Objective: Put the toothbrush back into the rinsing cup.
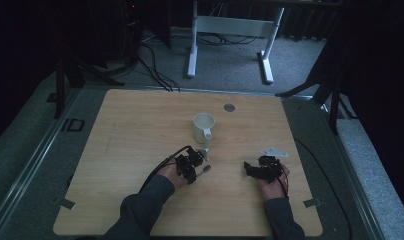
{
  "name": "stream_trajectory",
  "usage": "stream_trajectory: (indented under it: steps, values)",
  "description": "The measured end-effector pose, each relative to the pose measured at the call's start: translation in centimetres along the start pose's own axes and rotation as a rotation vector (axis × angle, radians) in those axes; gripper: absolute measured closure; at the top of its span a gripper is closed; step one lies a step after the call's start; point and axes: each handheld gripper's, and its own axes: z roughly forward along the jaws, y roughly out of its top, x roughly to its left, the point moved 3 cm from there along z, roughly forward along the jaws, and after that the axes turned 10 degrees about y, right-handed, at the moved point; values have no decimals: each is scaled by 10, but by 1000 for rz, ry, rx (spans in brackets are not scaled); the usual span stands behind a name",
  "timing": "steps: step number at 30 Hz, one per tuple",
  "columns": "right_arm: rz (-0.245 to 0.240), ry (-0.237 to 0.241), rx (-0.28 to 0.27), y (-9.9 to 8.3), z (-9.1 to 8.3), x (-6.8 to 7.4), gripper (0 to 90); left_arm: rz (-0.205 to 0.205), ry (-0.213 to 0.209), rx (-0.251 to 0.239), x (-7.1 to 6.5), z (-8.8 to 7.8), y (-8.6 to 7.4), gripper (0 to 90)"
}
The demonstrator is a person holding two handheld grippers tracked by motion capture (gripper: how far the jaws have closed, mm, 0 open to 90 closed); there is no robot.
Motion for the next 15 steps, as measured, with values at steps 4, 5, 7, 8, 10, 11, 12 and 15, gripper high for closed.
stream_trajectory:
  steps: [4, 5, 7, 8, 10, 11, 12, 15]
  values:
    - [0, 0, 0, 0, 0, 0, 200, 7, 4, 0, 0, 0, 0, 772]
    - [0, 0, 0, 0, 0, 0, 200, 7, 4, 0, 0, 0, 0, 776]
    - [0, 0, 0, 0, 0, 0, 200, 15, 5, 1, -1, 0, -1, 782]
    - [0, 0, 0, 0, 0, 0, 200, 17, 8, 1, -1, -1, -1, 785]
    - [0, 0, 0, 0, 0, 0, 200, 20, 14, 1, -1, -1, -1, 787]
    - [1, 0, 0, 0, 0, 0, 200, 17, 14, -4, -1, -2, -1, 788]
    - [0, 0, 0, 0, 0, 0, 200, 17, 16, -8, -1, -3, -1, 788]
    - [0, 0, 0, 0, 0, 0, 200, 9, 11, -23, 0, -7, -2, 789]
